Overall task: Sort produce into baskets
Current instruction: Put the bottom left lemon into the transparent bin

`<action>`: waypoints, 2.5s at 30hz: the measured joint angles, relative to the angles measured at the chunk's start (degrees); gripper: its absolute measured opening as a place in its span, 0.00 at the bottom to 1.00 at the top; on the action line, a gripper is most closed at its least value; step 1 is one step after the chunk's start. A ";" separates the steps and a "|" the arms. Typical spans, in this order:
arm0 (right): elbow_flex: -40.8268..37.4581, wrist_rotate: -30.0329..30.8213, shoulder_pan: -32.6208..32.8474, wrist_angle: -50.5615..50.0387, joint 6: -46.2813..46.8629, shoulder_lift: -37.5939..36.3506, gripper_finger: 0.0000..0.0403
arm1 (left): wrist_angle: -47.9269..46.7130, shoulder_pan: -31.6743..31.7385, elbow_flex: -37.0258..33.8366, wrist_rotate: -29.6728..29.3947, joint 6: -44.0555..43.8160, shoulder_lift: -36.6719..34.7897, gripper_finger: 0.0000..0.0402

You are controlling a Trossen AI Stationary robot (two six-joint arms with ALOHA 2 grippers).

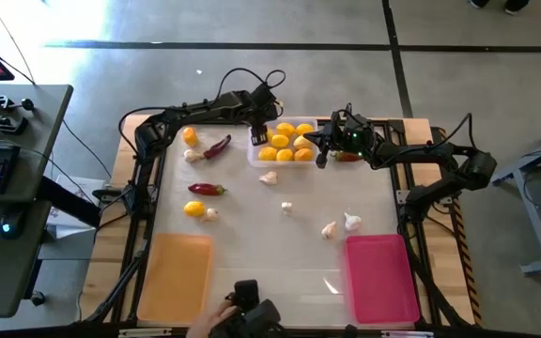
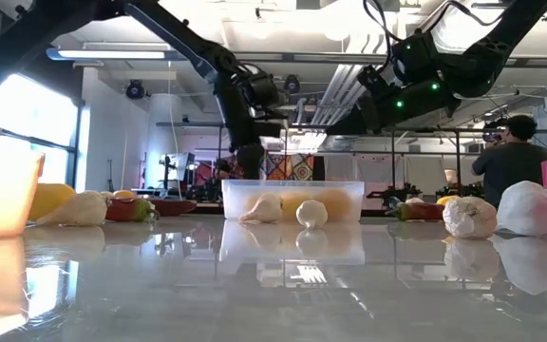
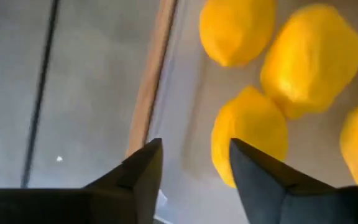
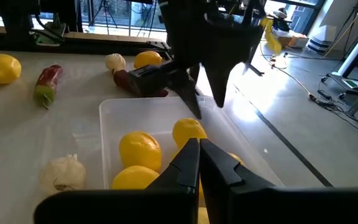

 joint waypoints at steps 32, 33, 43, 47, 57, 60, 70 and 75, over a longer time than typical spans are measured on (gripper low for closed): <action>0.00 0.04 0.00 -0.79 -0.06 0.00 0.00 | 27.59 -13.20 -40.87 11.46 -5.75 -40.88 0.00; 0.00 0.04 0.00 -0.78 -0.11 0.00 0.00 | 24.98 -14.44 -41.70 11.44 -6.99 -43.29 0.00; 0.00 0.04 -0.02 -0.56 0.26 0.00 0.00 | -2.97 -26.66 -42.71 7.17 -21.99 -56.61 0.00; 0.00 0.04 0.00 -0.64 1.96 0.00 0.00 | -15.21 -28.99 -42.73 6.77 -29.14 -56.29 0.00; 0.00 0.04 0.26 -1.34 2.86 0.00 0.00 | -26.08 -30.52 -42.75 5.42 -37.98 -50.60 0.22; 0.00 0.03 0.37 -1.75 2.78 0.00 0.00 | -28.50 -30.52 -42.75 5.94 -38.73 -47.73 0.32; 0.00 0.01 0.37 -2.81 2.40 0.02 0.00 | -31.26 -31.90 -45.79 6.77 -35.46 -41.17 0.58; 0.00 0.01 0.37 -2.91 2.31 0.01 0.00 | -26.86 -31.94 -48.94 8.89 -36.78 -41.30 0.59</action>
